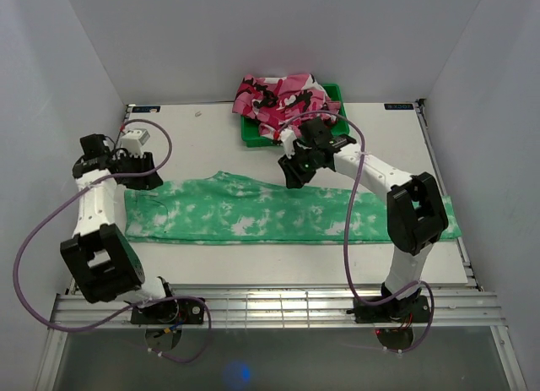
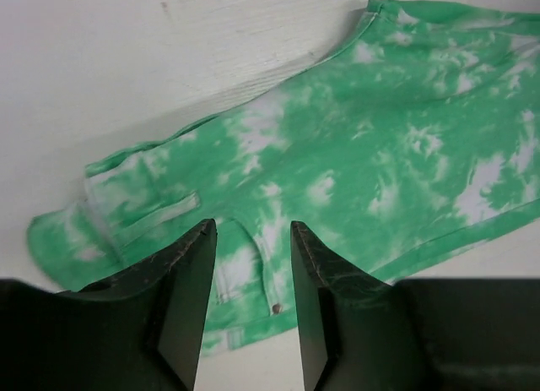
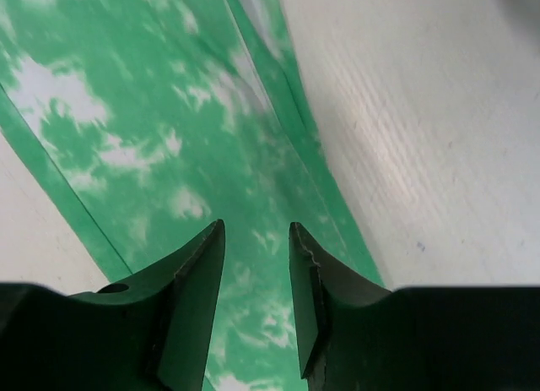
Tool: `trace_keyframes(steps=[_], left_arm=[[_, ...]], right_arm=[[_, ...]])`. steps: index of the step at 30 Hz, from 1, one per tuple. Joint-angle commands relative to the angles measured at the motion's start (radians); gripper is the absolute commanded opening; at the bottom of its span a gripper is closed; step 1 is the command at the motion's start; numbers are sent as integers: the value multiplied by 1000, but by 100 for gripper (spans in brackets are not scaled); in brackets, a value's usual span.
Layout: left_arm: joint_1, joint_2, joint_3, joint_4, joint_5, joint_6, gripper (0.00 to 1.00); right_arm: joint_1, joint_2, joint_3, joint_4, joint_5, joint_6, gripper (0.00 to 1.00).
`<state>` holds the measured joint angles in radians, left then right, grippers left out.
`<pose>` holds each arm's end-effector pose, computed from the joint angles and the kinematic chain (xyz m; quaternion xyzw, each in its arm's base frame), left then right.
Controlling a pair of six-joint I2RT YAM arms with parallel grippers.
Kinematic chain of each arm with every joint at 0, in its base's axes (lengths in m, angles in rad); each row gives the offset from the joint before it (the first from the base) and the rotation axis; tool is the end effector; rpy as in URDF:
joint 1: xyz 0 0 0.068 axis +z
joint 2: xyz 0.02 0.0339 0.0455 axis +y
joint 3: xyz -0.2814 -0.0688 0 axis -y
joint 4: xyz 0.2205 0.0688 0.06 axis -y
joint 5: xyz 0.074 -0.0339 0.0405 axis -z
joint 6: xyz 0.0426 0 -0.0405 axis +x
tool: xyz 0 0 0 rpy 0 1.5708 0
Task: Fold and stack the trousers
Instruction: Fold the trousers
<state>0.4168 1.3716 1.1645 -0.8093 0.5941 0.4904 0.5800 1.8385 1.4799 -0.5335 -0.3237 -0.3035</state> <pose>0.2382 0.0794 0.3098 0.1139 0.9161 -0.1384 0.3586 0.3220 0.2271 0.2746 -0.4464 0.8184 0.1958 0.3044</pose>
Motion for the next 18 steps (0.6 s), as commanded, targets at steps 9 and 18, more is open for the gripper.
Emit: trace_keyframes(steps=[9, 18], left_arm=[[-33, 501, 55, 277, -106, -325, 58], [-24, 587, 245, 240, -186, -259, 81]], right_arm=[[-222, 53, -251, -46, 3, -65, 72], [-279, 113, -204, -34, -34, -57, 100]])
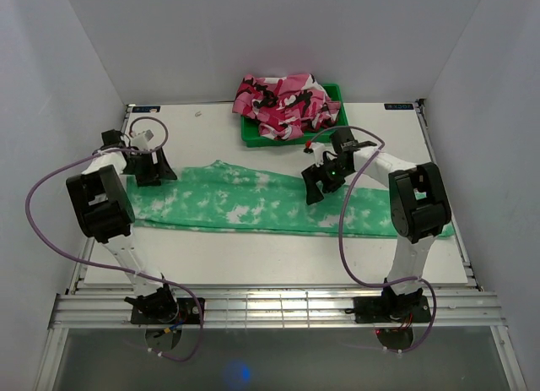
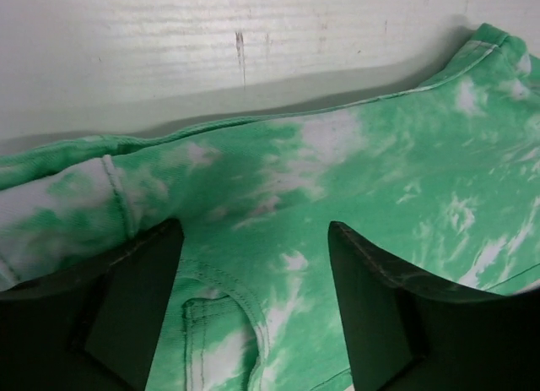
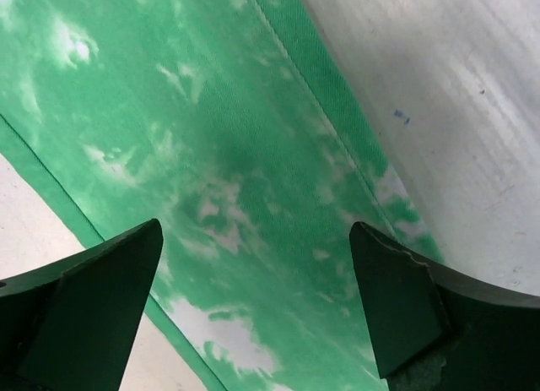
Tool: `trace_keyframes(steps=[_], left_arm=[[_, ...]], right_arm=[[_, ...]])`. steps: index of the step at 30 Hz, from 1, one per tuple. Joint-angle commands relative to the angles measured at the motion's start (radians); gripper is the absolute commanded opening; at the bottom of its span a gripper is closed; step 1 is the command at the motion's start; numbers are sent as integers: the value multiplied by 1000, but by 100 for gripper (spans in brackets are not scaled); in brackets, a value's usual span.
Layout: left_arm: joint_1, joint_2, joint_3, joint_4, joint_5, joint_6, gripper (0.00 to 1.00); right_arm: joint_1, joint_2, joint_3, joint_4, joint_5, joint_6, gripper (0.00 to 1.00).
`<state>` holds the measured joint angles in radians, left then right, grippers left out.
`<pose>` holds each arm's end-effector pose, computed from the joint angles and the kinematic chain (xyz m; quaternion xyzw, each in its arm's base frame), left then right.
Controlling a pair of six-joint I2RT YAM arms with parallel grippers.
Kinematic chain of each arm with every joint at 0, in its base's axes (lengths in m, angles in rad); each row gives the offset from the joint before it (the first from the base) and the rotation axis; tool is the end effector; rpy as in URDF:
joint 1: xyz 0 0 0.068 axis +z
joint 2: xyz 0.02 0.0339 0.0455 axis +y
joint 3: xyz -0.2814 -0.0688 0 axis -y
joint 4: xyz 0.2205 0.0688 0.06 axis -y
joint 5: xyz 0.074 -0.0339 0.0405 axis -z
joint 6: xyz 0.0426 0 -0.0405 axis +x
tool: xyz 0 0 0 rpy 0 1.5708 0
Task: Fold and stack the trousers
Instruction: Fold the trousers
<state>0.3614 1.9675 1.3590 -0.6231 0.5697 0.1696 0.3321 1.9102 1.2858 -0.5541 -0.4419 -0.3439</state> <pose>0.3640 0.1130 0.1926 -0.0434 0.9461 -0.2248 0.2290 0.3445 0.1381 0.1947 -0.3576 0.8887 0.2138 0.1914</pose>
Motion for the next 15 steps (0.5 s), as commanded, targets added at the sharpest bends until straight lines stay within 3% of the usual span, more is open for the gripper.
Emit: trace_keyframes(steps=[1, 5, 8, 12, 15], left_arm=[[31, -42, 55, 45, -159, 71, 85], [33, -195, 32, -12, -128, 139, 97], [33, -353, -69, 9, -88, 159, 98], [37, -482, -210, 72, 4, 110, 98], [39, -454, -267, 37, 7, 94, 98]], right_arm=[[-33, 2, -3, -18, 81, -15, 92], [-70, -129, 26, -53, 85, -23, 90], [-137, -247, 6, -53, 31, -26, 90], [-301, -332, -2, -81, -61, -9, 90], [-451, -339, 0, -116, -144, 13, 90]])
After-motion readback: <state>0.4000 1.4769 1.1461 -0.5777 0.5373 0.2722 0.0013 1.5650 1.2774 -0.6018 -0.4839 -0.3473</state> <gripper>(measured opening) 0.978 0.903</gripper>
